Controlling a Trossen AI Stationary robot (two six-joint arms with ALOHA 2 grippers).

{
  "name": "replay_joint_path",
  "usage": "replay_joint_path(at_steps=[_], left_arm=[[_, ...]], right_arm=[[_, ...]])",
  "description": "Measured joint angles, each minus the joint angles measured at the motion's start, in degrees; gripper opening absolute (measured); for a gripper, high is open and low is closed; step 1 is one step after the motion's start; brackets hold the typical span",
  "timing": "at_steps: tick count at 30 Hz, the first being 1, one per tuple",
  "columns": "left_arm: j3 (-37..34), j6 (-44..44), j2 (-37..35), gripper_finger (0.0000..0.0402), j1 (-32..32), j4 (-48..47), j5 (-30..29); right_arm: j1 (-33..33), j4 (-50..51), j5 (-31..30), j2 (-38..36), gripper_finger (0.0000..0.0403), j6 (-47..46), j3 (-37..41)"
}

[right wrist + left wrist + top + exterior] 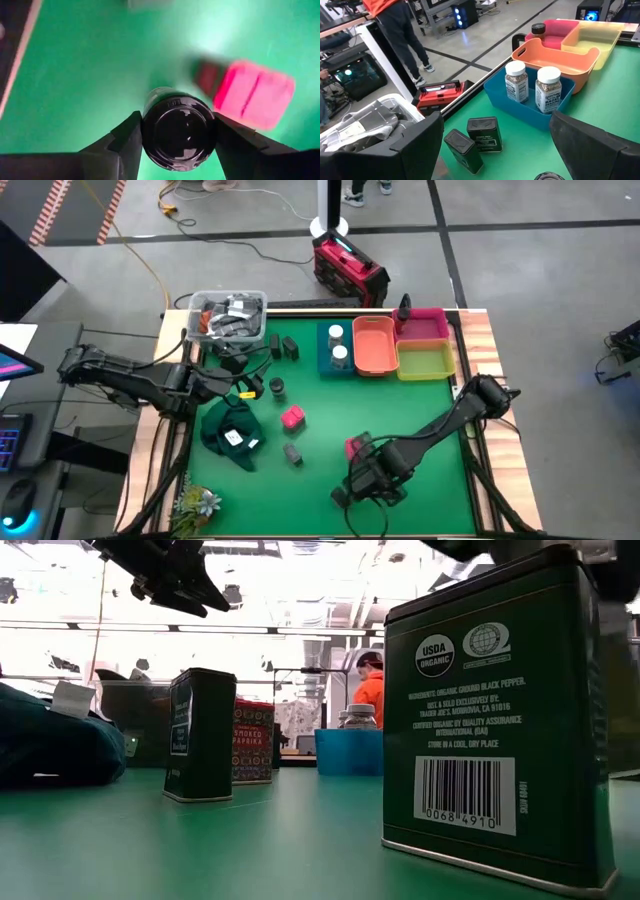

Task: Sort spices by type
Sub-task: Put the bottom black seasoning bottle into the pink bin

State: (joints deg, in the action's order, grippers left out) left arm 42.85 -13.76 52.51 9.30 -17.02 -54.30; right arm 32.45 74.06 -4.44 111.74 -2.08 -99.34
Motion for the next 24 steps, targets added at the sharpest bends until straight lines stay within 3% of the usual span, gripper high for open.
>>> replay_joint_path(at_steps=[6,13,19,24], left_arm=[[0.0,0.0,0.0,0.0348,0.0,0.0,0.0],[0.0,-0.2,0.0,0.0348,0.0,-0.1,0.0],[0.0,0.4,0.0,0.0348,0.0,-0.3,0.8],[0.0,-0.1,0.0,0.0348,0.0,-0.3,1.7]], right_arm=[[-2.3,14.1,-0.7,0.0,0.0228,-5.1,-0.4],[-9.4,15.4,-4.5,-8.1,0.0228,-5.7,3.1],[-17.9,14.8,-16.9,-20.7,0.0229,-5.6,6.7],[-28.3,13.2,-23.3,-30.2,0.0229,-5.5,9.1]])
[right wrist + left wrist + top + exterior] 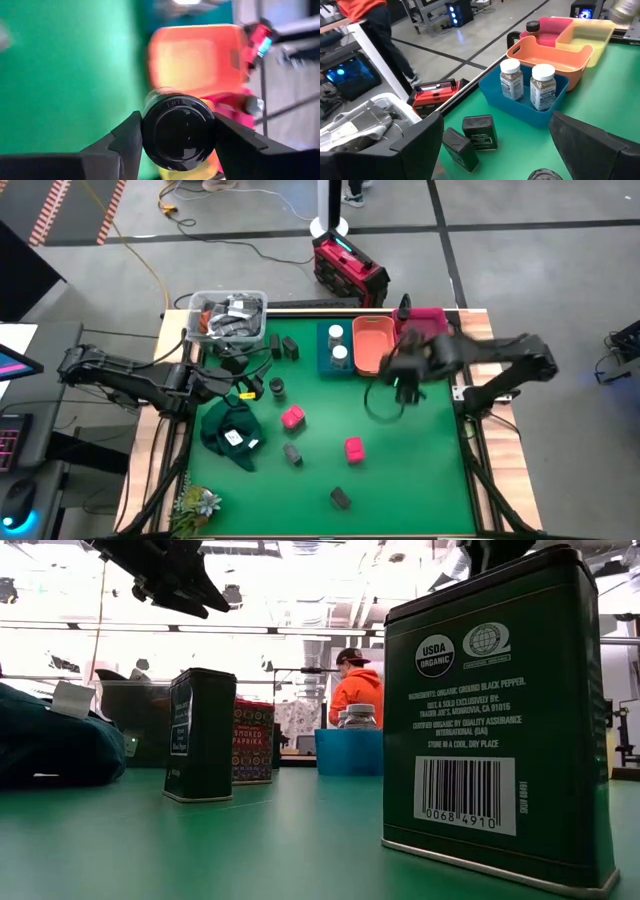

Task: Sort spices by type
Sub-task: Put the bottom black seasoning bottle into the pink bin

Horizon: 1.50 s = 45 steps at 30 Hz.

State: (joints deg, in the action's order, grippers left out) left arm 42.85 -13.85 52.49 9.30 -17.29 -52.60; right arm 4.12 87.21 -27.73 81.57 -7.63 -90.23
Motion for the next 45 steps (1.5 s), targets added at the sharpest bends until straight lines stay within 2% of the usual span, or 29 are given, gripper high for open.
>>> replay_joint_path(at_steps=[7,16,23,32,41,45], left_arm=[[0.0,-0.3,0.0,0.0348,0.0,0.3,0.0],[0.0,-0.1,0.0,0.0348,0.0,0.0,0.0],[0.0,0.1,0.0,0.0348,0.0,0.0,0.0],[0.0,0.1,0.0,0.0348,0.0,0.0,0.0],[0.0,0.1,0.0,0.0348,0.0,0.0,0.0],[0.0,0.0,0.0,0.0348,0.0,0.0,0.0]], right_arm=[[-17.4,-5.2,-1.4,-6.6,0.0229,0.5,1.9],[-39.8,-13.0,-0.8,-5.5,0.0229,7.0,7.1],[-52.5,-21.8,8.6,-3.2,0.0229,14.3,12.9],[-60.8,-29.4,16.5,0.9,0.0229,15.9,20.6],[-60.8,-34.6,17.6,5.1,0.0230,17.6,25.4],[-60.8,-35.3,17.6,5.9,0.0251,17.3,25.4]])
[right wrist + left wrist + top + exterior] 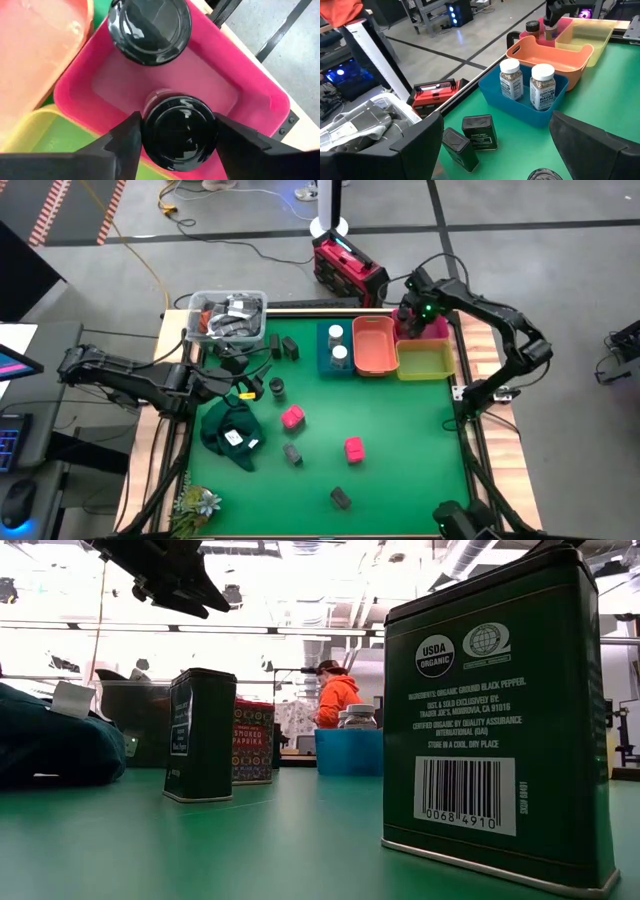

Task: Sort spices by type
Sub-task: Put the bottom black seasoning bottle into the pink bin, then put the black seasoning bottle into the pink bin

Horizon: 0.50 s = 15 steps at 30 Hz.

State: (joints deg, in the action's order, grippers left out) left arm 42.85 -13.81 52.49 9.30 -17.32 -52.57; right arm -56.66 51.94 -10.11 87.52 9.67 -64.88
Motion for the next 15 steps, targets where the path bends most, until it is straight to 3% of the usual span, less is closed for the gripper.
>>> replay_joint_path(at_steps=[7,15], left_arm=[[0.0,-0.9,0.0,0.0348,0.0,0.0,0.3],[0.0,-1.0,0.0,0.0348,0.0,0.0,0.9]], right_arm=[[0.4,-0.6,0.0,-0.2,0.0297,-0.5,0.0],[1.2,4.2,-0.1,-3.5,0.0305,-0.1,-2.7]])
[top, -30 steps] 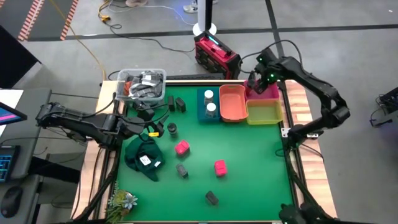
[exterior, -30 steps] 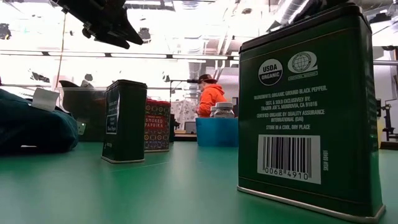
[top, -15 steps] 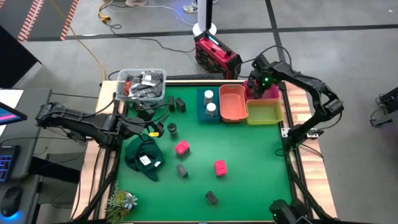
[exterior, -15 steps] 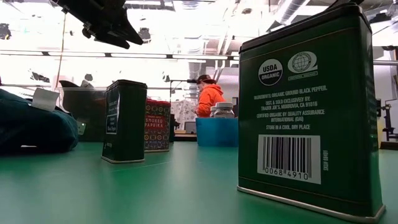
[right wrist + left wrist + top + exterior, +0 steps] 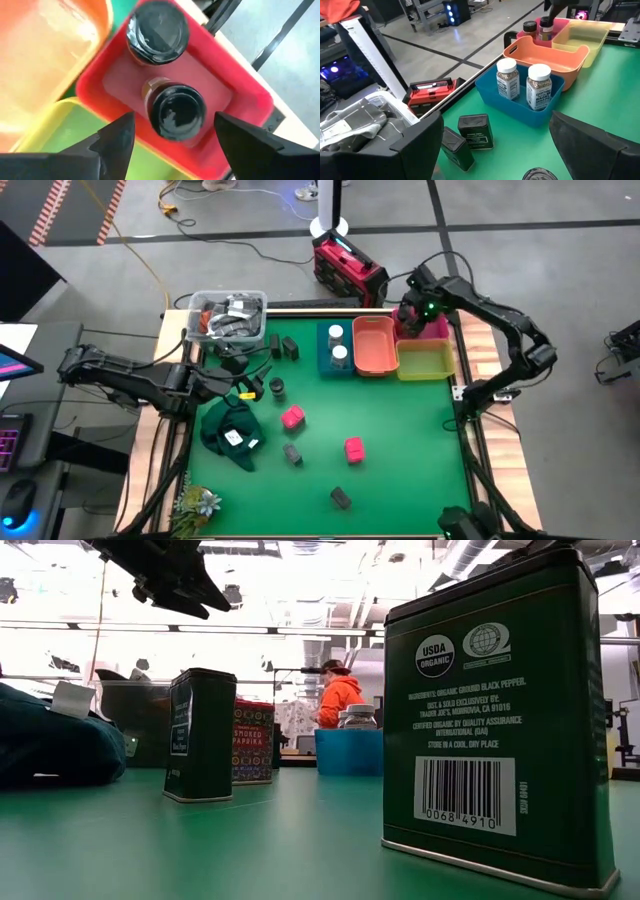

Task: Sort spices by type
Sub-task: Put the black seasoning bottle into the pink bin

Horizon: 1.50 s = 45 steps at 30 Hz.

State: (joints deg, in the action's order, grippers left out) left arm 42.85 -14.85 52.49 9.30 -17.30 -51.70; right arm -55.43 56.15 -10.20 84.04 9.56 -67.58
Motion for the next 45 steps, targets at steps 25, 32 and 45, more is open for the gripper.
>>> replay_joint_path(at_steps=[25,32,45], left_arm=[[0.0,-0.9,0.0,0.0348,0.0,0.5,0.0],[0.0,-0.9,0.0,0.0348,0.0,0.4,0.0],[0.0,-1.9,0.0,0.0348,0.0,0.7,3.1]], right_arm=[[9.4,0.7,-0.3,-21.3,0.0306,-0.7,-5.3],[9.3,0.7,-0.4,-20.6,0.0306,-0.5,-5.3],[24.0,3.3,-0.2,-21.1,0.0306,-7.7,-5.3]])
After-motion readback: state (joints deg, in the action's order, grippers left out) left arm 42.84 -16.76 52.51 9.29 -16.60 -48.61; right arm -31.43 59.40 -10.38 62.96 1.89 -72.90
